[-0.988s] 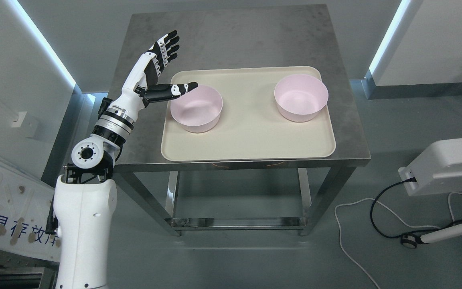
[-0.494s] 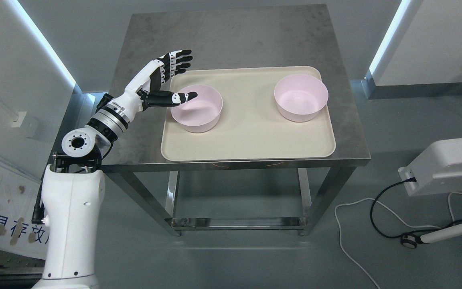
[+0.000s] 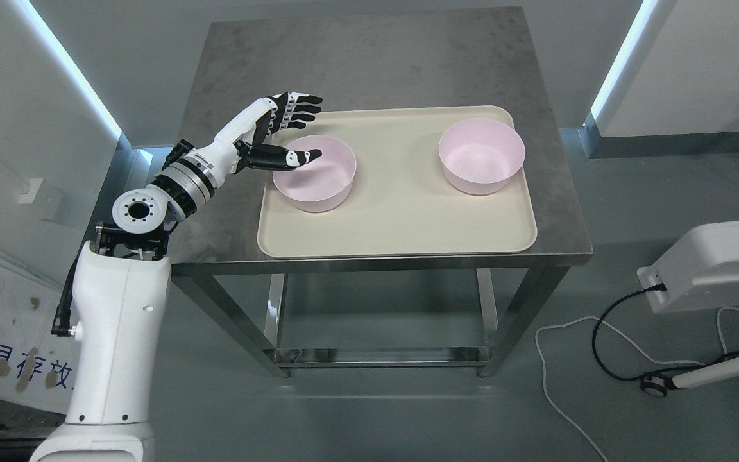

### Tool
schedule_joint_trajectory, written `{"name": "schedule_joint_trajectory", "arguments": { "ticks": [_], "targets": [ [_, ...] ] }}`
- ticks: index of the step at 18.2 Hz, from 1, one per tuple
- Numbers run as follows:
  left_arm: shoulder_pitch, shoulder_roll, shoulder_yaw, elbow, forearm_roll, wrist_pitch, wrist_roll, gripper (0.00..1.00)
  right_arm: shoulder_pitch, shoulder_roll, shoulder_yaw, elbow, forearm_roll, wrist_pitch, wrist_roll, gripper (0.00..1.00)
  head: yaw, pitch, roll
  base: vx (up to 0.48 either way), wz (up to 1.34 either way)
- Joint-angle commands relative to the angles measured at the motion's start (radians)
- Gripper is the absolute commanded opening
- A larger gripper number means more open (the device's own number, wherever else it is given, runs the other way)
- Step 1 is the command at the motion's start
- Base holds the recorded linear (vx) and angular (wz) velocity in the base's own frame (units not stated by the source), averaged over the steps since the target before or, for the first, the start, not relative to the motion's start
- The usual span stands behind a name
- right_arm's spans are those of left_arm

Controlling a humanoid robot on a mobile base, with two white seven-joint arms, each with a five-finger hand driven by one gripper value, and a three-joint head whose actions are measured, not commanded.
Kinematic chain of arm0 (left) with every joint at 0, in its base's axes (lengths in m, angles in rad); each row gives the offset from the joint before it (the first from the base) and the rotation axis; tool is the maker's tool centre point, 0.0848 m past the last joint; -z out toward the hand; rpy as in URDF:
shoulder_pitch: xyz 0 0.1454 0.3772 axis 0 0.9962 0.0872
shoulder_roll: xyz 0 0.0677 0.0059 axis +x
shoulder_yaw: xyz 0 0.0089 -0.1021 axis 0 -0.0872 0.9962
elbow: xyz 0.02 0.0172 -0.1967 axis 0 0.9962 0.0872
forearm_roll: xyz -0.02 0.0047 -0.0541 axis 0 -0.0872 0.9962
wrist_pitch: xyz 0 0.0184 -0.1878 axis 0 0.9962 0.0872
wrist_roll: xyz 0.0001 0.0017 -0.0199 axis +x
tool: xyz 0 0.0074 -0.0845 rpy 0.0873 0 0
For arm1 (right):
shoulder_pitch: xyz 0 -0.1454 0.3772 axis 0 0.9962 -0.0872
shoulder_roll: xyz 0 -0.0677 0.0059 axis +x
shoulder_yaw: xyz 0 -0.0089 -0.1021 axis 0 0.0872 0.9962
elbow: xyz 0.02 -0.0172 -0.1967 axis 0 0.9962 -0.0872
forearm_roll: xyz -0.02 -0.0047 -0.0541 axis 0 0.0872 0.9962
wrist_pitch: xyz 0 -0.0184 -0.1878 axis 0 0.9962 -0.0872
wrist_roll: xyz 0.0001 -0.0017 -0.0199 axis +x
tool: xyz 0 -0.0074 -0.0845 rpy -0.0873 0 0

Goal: Stack pink IKEA bowls on left shelf middle
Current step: 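Reach the left hand toward the pink bowl nearer the robot's left arm, then lower the left hand into the pink bowl and grip its rim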

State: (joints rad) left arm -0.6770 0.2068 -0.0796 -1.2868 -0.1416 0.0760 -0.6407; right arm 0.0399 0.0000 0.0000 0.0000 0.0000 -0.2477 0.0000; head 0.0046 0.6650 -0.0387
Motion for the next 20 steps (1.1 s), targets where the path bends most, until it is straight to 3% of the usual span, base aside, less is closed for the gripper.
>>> {"name": "schedule_joint_trajectory", "arguments": {
  "ticks": [1,10,15,20],
  "targets": [
    [-0.030,0.011,-0.098,0.040,-0.107,-0.004,0.001,0.57,0.000,-0.017,-0.005,-0.017,-0.002,0.001,0.000,1.00,0.0000,0.000,0.000,0.000,0.00],
    [-0.078,0.005,-0.175,0.049,-0.351,-0.094,-0.001,0.56,0.000,-0.017,-0.005,-0.017,-0.002,0.001,0.000,1.00,0.0000,0.000,0.000,0.000,0.00],
    [-0.104,0.006,-0.181,0.073,-0.420,-0.174,0.001,0.44,0.000,-0.017,-0.005,-0.017,-0.002,0.001,0.000,1.00,0.0000,0.000,0.000,0.000,0.00],
    [-0.102,0.006,-0.181,0.081,-0.524,-0.232,0.001,0.41,0.000,-0.017,-0.005,-0.017,-0.002,0.001,0.000,1.00,0.0000,0.000,0.000,0.000,0.00]
  ]
}}
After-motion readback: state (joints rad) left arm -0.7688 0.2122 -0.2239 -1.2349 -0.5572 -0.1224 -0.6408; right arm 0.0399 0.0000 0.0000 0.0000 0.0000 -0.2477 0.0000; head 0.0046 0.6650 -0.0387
